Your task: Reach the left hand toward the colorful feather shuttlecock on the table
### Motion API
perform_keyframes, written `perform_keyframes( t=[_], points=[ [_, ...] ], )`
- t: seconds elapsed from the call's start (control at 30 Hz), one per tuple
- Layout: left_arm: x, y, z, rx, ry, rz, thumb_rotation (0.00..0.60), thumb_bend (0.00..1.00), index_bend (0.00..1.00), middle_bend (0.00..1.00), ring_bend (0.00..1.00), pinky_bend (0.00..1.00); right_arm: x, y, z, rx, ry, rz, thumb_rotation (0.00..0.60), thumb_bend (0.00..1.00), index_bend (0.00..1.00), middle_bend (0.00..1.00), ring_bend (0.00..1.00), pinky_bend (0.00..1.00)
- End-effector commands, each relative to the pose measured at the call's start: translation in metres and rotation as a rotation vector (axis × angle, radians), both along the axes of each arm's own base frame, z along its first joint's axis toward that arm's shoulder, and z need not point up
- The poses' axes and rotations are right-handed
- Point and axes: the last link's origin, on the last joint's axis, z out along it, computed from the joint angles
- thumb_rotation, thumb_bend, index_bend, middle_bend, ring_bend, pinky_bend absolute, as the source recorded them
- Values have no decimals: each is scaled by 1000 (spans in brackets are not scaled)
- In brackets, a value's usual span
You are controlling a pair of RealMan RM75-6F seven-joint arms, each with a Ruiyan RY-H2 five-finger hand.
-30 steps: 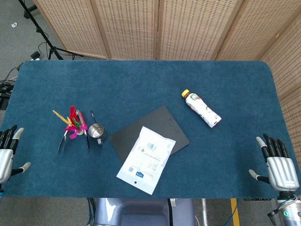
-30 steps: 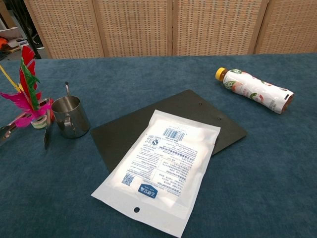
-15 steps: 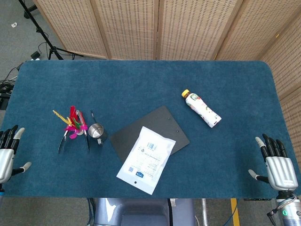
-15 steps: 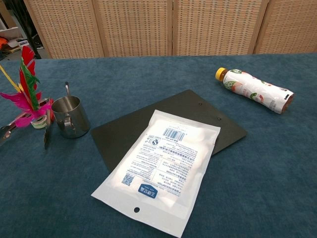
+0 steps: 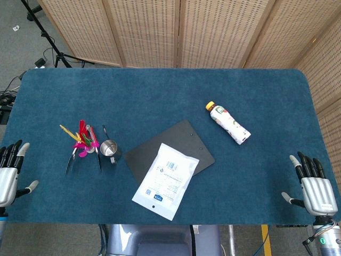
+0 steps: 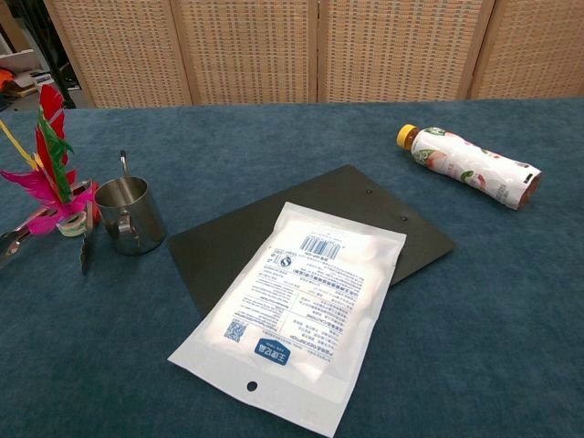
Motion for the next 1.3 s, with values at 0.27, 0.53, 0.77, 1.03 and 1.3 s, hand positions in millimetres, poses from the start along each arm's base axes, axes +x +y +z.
perform_keyframes(
  t=[0.27, 0.53, 0.77, 1.03, 1.3],
  points=[
    [22, 34, -22, -94, 75, -90, 600, 491, 0, 583, 653, 466, 1, 0, -2, 6, -3, 6, 600, 104, 0, 0, 0, 0],
    [54, 50, -33, -277, 116, -139, 600, 615, 0, 660, 747, 525, 1, 0, -2, 9, -4, 7, 600, 104, 0, 0, 0, 0],
    [63, 62, -33, -355, 146, -109, 600, 615, 0, 663, 750, 526, 1, 0, -1, 9, -10, 8, 600, 105, 0, 0, 0, 0],
    [59, 75, -31, -355, 180, -43, 600, 616, 0, 663, 750, 531, 0, -1, 0, 8, -14, 4, 600, 105, 0, 0, 0, 0],
    [53, 78, -34, -364, 207, -6, 600, 616, 0, 663, 750, 532, 1, -1, 0, 10, -18, 8, 600, 105, 0, 0, 0, 0]
  ],
)
